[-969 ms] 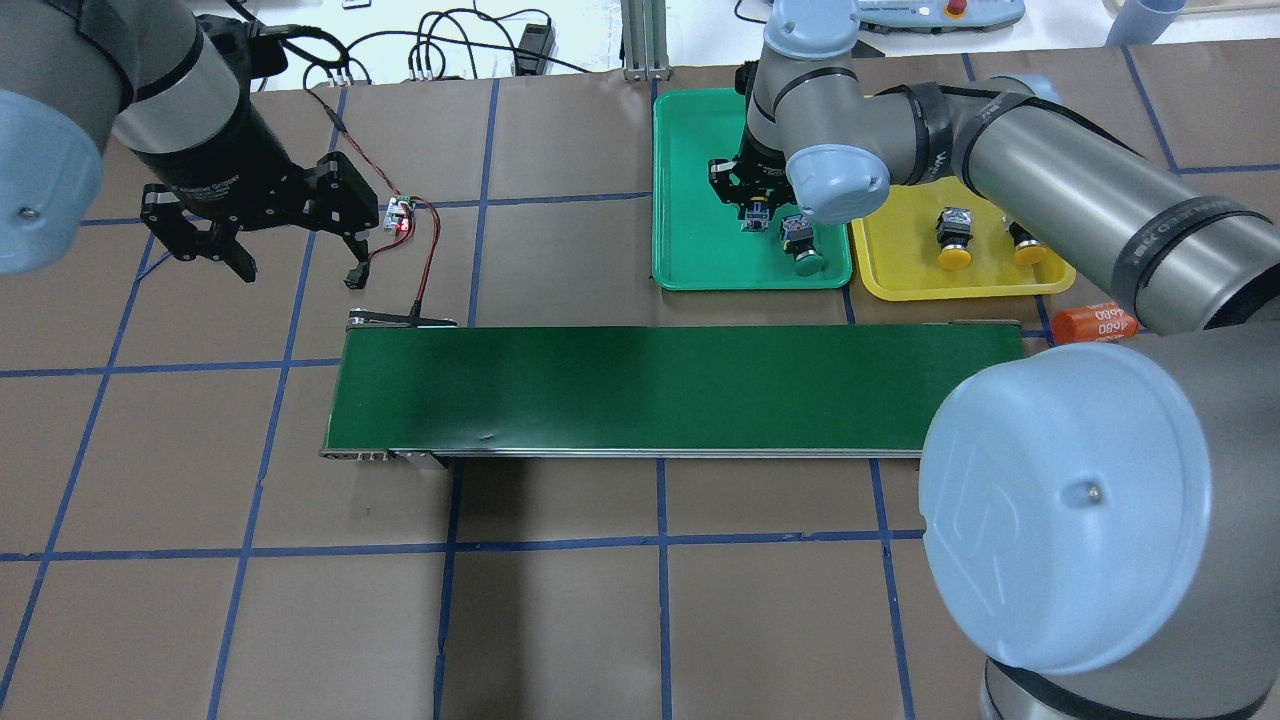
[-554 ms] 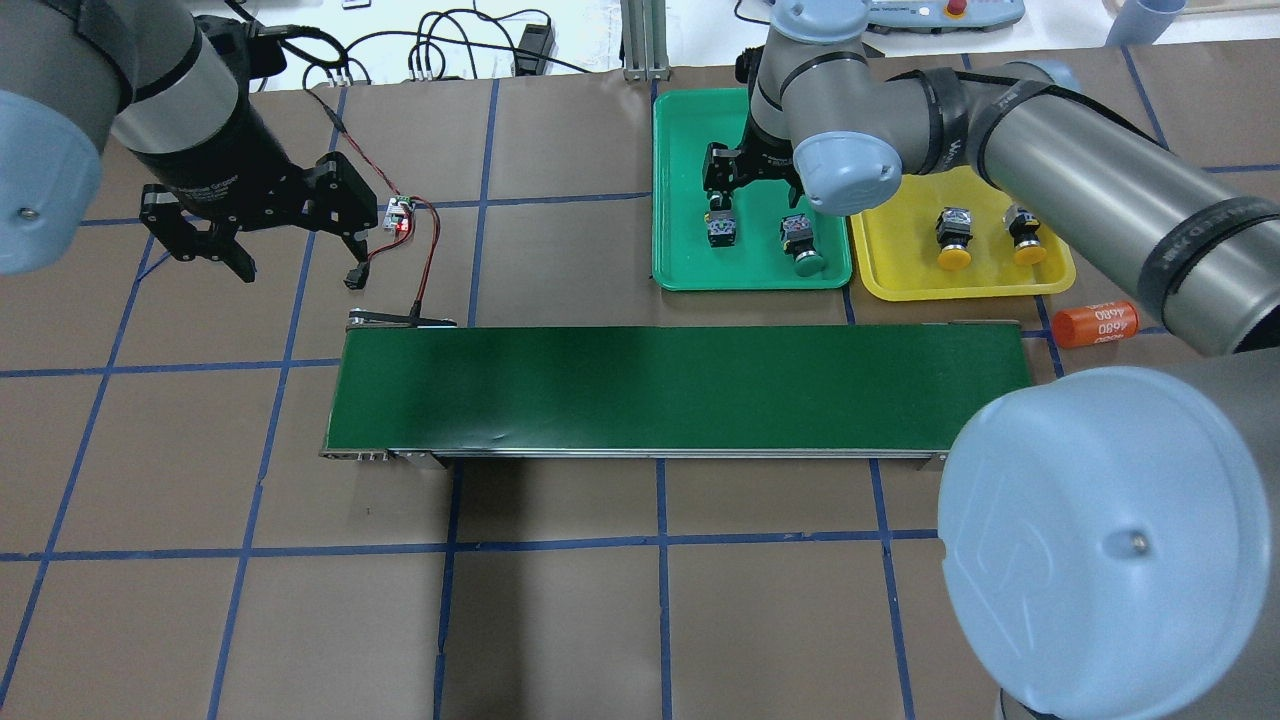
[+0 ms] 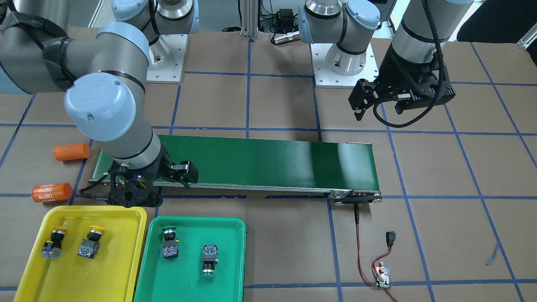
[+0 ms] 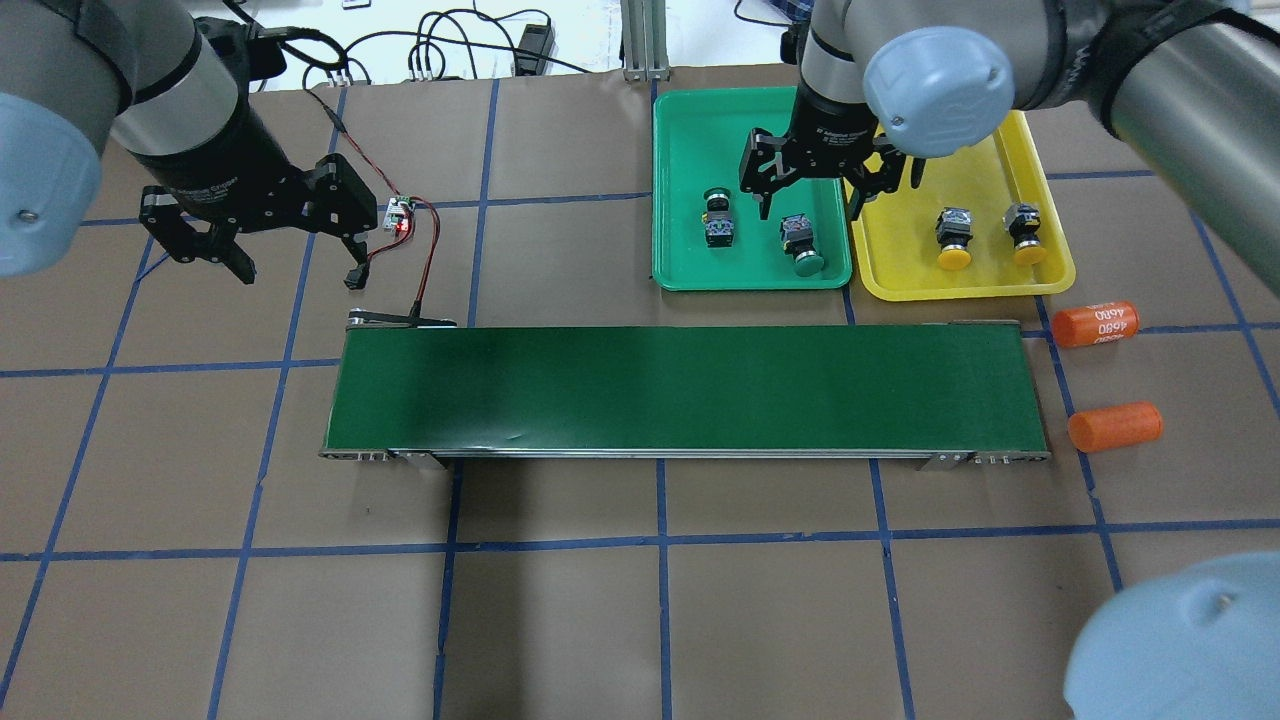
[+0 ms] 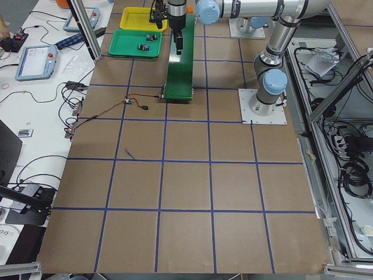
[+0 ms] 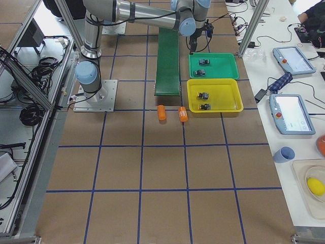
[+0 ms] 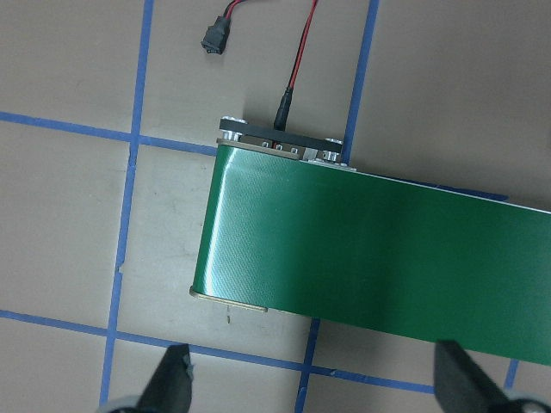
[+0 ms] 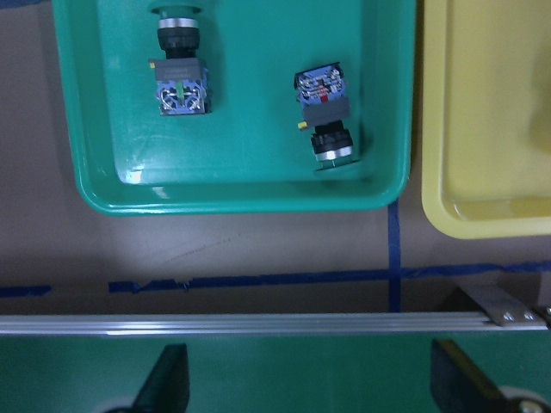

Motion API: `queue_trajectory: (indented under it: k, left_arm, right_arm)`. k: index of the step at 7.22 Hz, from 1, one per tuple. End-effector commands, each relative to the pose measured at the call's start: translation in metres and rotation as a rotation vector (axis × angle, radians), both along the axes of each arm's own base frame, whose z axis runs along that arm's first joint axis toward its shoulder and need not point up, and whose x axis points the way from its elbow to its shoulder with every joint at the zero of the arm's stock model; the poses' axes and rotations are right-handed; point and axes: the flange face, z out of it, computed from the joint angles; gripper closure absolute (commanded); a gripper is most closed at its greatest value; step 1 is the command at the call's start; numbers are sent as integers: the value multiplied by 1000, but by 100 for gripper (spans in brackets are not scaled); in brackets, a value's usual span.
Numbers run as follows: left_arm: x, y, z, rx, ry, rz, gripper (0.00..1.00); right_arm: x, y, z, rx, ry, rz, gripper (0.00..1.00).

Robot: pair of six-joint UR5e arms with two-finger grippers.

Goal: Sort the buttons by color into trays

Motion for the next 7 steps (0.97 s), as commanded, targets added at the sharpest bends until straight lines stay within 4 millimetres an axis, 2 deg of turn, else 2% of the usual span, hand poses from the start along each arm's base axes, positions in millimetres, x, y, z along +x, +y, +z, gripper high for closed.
queue_trajectory:
  k: [1,2,3,5,7]
  left_arm:
    - [0,0,2,-5,1,0,0]
    - [0,0,1,-2,1,0,0]
    - [0,-1,2,-3,1,0,0]
    - [0,0,-1,1,1,0,0]
    - [2,2,-2,42,-4,14,0]
  right_arm:
    - [-17,54,65,66,3,-23,0]
    - [-20,71,81,80,7,-30,0]
    - [-22,77,87,91,10,-41,0]
    - [-26,76,80,105,17,-43,0]
    - [-31,83,62,140,43,-47,0]
